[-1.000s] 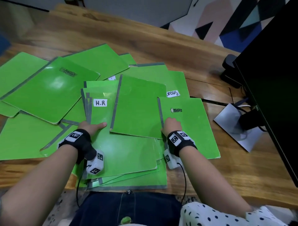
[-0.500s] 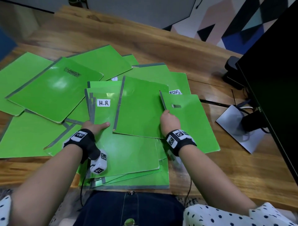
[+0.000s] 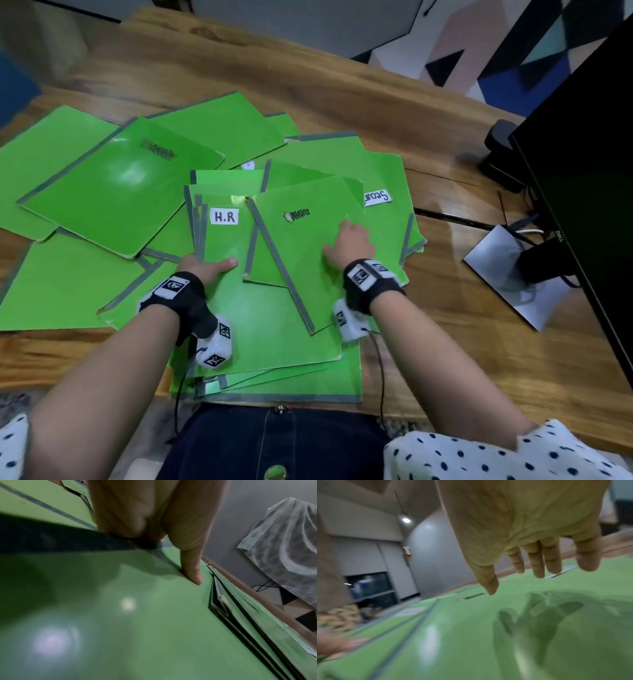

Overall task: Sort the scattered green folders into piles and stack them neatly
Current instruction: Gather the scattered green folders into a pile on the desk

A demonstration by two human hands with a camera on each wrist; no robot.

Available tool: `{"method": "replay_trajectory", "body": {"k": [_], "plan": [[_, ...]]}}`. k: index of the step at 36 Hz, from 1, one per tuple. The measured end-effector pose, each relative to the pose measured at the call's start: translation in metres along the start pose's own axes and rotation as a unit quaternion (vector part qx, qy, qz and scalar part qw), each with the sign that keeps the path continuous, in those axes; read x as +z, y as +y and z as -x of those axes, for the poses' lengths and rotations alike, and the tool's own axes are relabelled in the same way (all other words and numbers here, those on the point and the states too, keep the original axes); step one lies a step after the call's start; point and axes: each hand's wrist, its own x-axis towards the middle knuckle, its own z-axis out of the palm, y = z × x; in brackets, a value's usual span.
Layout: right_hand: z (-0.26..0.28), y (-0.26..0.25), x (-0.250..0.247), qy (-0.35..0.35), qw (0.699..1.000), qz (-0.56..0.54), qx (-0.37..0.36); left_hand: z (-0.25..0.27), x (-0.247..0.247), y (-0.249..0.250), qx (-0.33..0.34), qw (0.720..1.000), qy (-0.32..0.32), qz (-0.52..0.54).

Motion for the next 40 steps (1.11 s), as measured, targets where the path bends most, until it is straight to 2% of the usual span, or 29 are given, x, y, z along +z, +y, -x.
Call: {"method": "replay_trajectory", "body": {"k": [2, 5, 10, 16, 18, 22, 25, 28, 30, 34, 36, 40], "plan": [[-0.012, 0.027, -0.013, 0.011, 0.998, 0.008, 0.065, -0.001, 0.001, 0.000, 0.002, 1.000, 0.001, 0.000], [-0.020, 0.057, -0.020, -0.019, 0.992, 0.009, 0.125, -0.002, 0.001, 0.000, 0.004, 1.000, 0.002, -0.003], [-0.015, 0.072, -0.004, -0.044, 0.987, 0.063, 0.142, -0.003, 0.001, -0.001, 0.000, 1.000, -0.001, 0.002], [-0.016, 0.071, 0.004, -0.081, 0.971, -0.083, 0.207, -0.005, 0.002, -0.001, 0.003, 1.000, -0.003, 0.003], [-0.015, 0.068, 0.000, -0.071, 0.970, -0.118, 0.203, -0.005, 0.002, -0.001, 0.005, 1.000, -0.003, -0.001], [-0.012, 0.055, -0.011, -0.003, 0.966, -0.199, 0.166, -0.004, 0.002, -0.001, 0.005, 1.000, -0.005, -0.006], [-0.020, 0.039, -0.012, 0.025, 0.947, -0.248, 0.201, -0.004, 0.001, 0.000, 0.008, 1.000, -0.006, -0.015], [-0.024, 0.030, -0.010, -0.025, 0.939, -0.243, 0.241, -0.004, 0.000, 0.000, 0.006, 1.000, -0.008, -0.016], [-0.029, 0.029, -0.007, -0.060, 0.943, -0.225, 0.238, -0.004, 0.000, -0.001, 0.004, 1.000, -0.008, -0.009], [-0.031, 0.022, -0.009, -0.093, 0.930, -0.258, 0.245, -0.004, 0.000, -0.001, 0.001, 1.000, -0.012, -0.017], [-0.029, 0.021, -0.013, -0.111, 0.935, -0.238, 0.239, -0.003, 0.000, 0.001, 0.002, 1.000, -0.016, -0.021], [-0.029, 0.027, -0.021, -0.093, 0.952, -0.186, 0.225, -0.003, -0.002, 0.001, -0.003, 1.000, -0.018, -0.024]]}}
